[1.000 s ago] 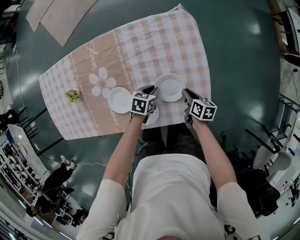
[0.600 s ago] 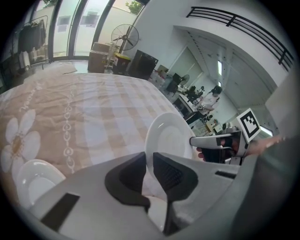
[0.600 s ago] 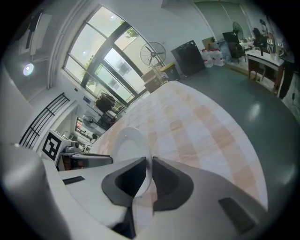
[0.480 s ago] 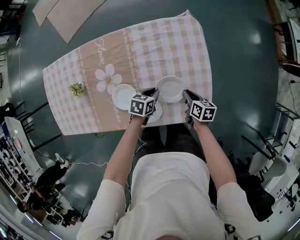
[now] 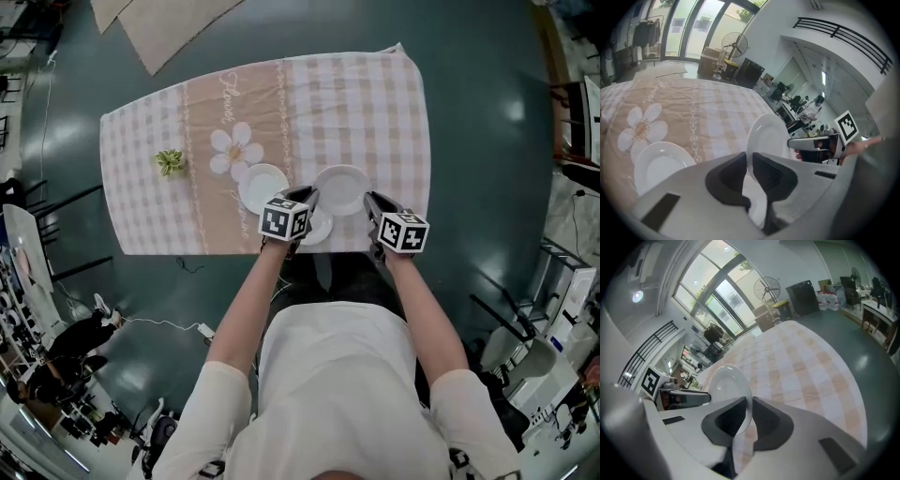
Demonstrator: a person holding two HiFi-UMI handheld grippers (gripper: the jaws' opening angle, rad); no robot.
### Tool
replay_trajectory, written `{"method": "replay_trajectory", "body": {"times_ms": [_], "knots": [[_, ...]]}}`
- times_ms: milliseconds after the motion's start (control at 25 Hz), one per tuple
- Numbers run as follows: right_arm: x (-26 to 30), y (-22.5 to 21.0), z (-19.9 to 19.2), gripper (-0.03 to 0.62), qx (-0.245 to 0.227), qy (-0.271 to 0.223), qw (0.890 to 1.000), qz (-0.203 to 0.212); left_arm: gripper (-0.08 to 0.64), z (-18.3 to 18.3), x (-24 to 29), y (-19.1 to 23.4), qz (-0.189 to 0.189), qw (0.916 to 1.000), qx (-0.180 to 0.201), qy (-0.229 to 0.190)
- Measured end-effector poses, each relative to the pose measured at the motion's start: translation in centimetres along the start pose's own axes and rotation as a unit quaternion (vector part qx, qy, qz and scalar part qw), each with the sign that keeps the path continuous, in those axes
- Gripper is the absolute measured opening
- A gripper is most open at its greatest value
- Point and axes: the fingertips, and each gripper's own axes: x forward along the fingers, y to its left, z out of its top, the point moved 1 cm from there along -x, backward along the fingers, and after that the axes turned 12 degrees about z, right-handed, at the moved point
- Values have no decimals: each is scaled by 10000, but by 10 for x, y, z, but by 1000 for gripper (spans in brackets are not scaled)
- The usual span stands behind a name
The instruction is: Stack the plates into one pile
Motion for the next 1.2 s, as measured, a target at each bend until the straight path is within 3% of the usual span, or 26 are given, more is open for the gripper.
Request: {"method": "replay_trajectory", "body": {"times_ms": [760, 1200], "knots": [[35, 53, -36, 60, -740, 865, 9930, 300, 44, -55, -45, 42, 274, 9968, -723, -223], [52, 67, -67, 61, -899, 1404, 9855, 328, 43, -91, -54, 60, 248, 9957, -884, -139]]}}
